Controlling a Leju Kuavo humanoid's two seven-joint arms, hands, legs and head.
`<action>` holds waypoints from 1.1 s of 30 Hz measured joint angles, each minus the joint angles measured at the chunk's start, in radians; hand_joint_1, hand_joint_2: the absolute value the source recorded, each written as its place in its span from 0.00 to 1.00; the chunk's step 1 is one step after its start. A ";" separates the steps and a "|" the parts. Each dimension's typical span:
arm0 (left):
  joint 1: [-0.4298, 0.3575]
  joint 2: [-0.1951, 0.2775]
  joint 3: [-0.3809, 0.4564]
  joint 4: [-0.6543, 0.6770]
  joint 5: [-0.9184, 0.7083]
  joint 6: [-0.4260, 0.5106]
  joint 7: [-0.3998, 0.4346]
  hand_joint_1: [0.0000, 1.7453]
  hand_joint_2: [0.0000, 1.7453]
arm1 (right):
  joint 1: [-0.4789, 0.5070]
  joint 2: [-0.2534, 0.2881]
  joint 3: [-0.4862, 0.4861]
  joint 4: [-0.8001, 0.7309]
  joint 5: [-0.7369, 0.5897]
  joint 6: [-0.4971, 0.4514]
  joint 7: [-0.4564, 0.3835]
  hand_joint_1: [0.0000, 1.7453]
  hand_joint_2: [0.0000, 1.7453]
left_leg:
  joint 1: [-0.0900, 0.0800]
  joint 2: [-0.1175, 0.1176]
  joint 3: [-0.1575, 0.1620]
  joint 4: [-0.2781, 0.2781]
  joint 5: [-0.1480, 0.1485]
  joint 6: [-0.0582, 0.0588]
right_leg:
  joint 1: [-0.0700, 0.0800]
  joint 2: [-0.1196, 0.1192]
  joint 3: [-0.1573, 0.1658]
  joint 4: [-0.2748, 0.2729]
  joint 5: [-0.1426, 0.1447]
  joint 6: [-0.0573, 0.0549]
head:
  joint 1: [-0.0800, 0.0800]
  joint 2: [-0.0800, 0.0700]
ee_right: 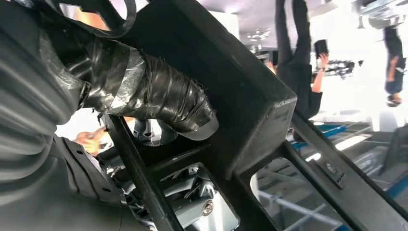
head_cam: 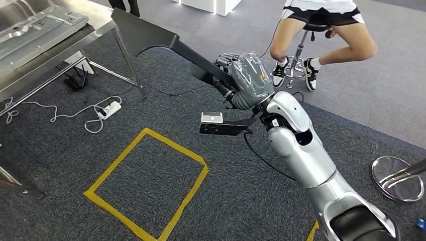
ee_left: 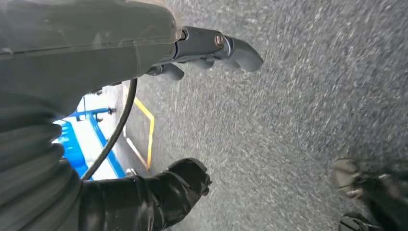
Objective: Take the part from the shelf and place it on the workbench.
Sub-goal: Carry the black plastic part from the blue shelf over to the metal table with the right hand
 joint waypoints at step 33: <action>0.006 -0.001 0.000 0.000 -0.006 0.000 0.000 0.00 1.00 | -0.008 -0.005 -0.002 -0.004 -0.001 0.007 0.000 1.00 1.00 | 0.006 0.042 0.071 -0.166 0.056 -0.011 | -0.009 -0.021 0.034 -0.030 0.002 0.020 | -0.005 0.000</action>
